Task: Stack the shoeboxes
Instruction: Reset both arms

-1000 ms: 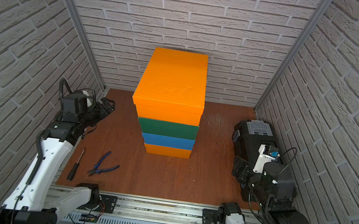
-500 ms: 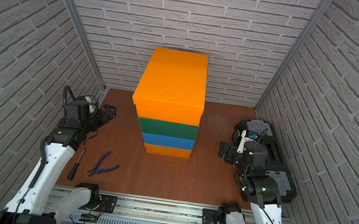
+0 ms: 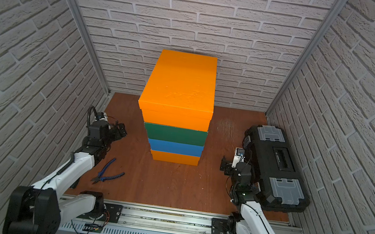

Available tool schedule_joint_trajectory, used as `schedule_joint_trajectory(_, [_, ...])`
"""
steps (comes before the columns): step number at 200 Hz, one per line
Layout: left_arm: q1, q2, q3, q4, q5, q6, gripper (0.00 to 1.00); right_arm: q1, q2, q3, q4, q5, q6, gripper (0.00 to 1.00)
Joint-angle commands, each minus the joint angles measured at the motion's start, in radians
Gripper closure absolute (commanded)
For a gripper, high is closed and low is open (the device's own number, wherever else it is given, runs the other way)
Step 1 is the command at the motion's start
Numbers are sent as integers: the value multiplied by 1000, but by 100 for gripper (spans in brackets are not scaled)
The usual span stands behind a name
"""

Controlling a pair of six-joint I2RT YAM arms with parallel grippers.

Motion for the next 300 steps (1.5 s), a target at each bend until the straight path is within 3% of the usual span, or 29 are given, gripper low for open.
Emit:
schedule_joint_trajectory(1, [-3,114,-20,179,-123,144,2,4,171,20,326,26,-83,0])
schedule_joint_trajectory(29, [-15,178,13,242,-75,258,2,4,402,51,537,100,-35,1])
schedule_joint_trajectory(47, [-10,204,-12,307,-95,292,2,3,454,101,515,113,-29,1])
schedule_joint_trajectory(74, [8,231,0,266,-78,331,2,0,519,179,449,188,-14,1])
schedule_joint_trajectory(89, [16,250,-46,341,-92,336,2,-6,551,198,436,159,-32,1])
schedule_joint_trajectory(102, [23,270,-115,473,-93,342,2,-20,653,134,624,158,-16,1])
schedule_joint_trajectory(111, [27,249,-135,493,-67,346,2,-32,726,83,857,140,-28,1])
schedule_joint_trajectory(128, [34,244,-189,610,-47,383,2,-38,618,98,652,118,-1,1])
schedule_joint_trajectory(150, [60,346,-252,832,7,395,2,-49,704,88,806,82,-19,1])
schedule_joint_trajectory(164, [75,471,-287,1052,1,388,2,-49,674,113,713,65,-24,1])
schedule_joint_trajectory(175, [83,402,-273,919,42,380,2,-50,660,127,667,70,-17,1])
schedule_joint_trajectory(188, [83,401,-256,895,103,403,2,-51,669,118,690,69,-18,1])
schedule_joint_trajectory(202, [87,447,-237,915,54,384,2,-51,687,109,738,64,-22,1])
schedule_joint_trajectory(216, [99,430,-196,805,45,359,2,-51,690,111,743,64,-22,1])
schedule_joint_trajectory(300, [97,433,-196,811,41,364,2,-53,687,122,715,117,0,1])
